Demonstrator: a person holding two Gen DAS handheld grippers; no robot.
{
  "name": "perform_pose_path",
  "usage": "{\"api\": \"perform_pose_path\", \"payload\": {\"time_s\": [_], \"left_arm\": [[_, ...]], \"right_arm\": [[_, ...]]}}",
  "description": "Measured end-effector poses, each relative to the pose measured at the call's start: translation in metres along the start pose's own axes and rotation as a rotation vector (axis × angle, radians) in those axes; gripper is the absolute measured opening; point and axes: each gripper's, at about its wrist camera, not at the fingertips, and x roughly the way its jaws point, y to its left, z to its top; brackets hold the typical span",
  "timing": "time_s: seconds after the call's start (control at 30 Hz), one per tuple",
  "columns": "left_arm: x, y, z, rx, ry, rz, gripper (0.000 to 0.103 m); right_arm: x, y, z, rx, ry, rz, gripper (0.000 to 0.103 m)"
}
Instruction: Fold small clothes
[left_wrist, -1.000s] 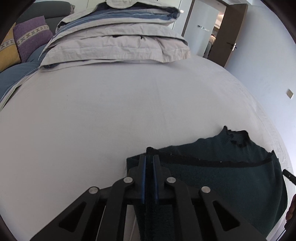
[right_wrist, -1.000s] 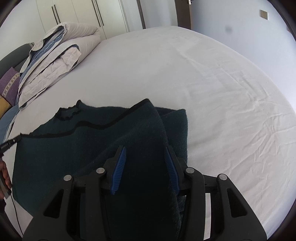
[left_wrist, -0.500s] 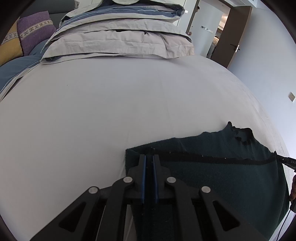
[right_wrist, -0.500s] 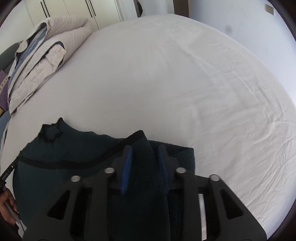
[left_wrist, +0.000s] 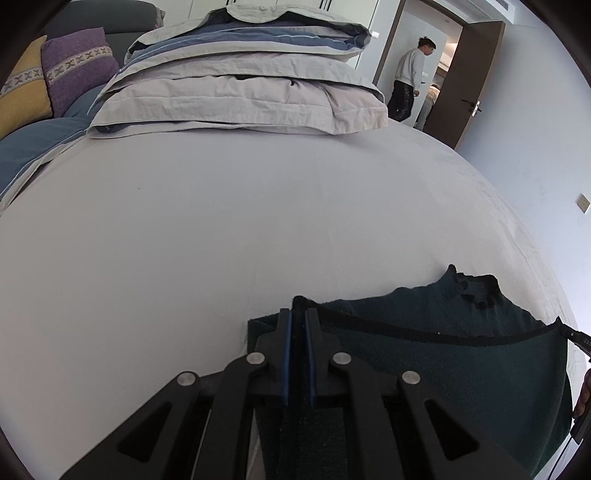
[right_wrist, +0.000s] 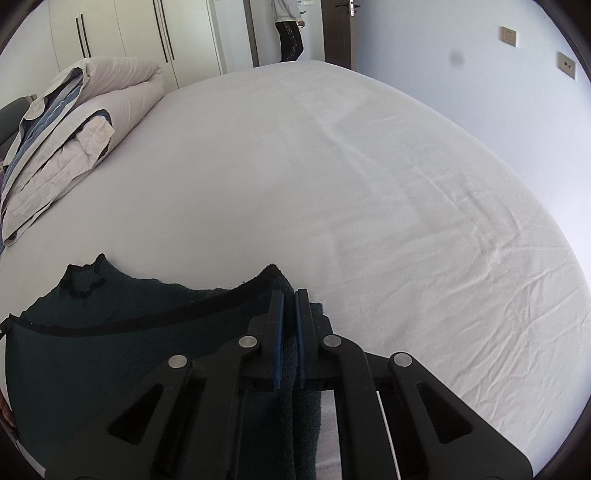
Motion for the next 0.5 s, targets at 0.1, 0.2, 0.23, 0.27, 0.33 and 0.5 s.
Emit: {"api": "perform_pose_path", "payload": {"time_s": [0.1,0.2,0.23,0.27,0.33,0.5], "left_arm": [[0.006,0.010,-0.002,-0.030,0.011,0.032,0.003],[0.015,0.025,-0.004,-0.080,0.035,0.029,0.003],[0.014,0.027,-0.004,-0.082,0.032,0.031,0.003],[0.013,0.027,-0.004,-0.078,0.031,0.029,0.003],[0.008,0.027,-0.003,-0.077,0.024,0.020,0.003],[-0.018,0.021,-0.004,-0.061,-0.020,-0.004,0.003]], "right_arm": [[0.010,-0.006,-0.007,0.017,0.016,-0.019,0.005],[0.022,-0.011,-0.012,0.045,0.020,0.001,0.005],[0.025,-0.011,-0.013,0.037,0.021,0.007,0.005],[0.025,-0.010,-0.012,0.021,0.018,0.001,0.005],[0.021,-0.009,-0.010,0.010,0.011,0.003,0.009],[-0.014,-0.032,-0.014,0.121,-0.047,0.040,0.029]]}}
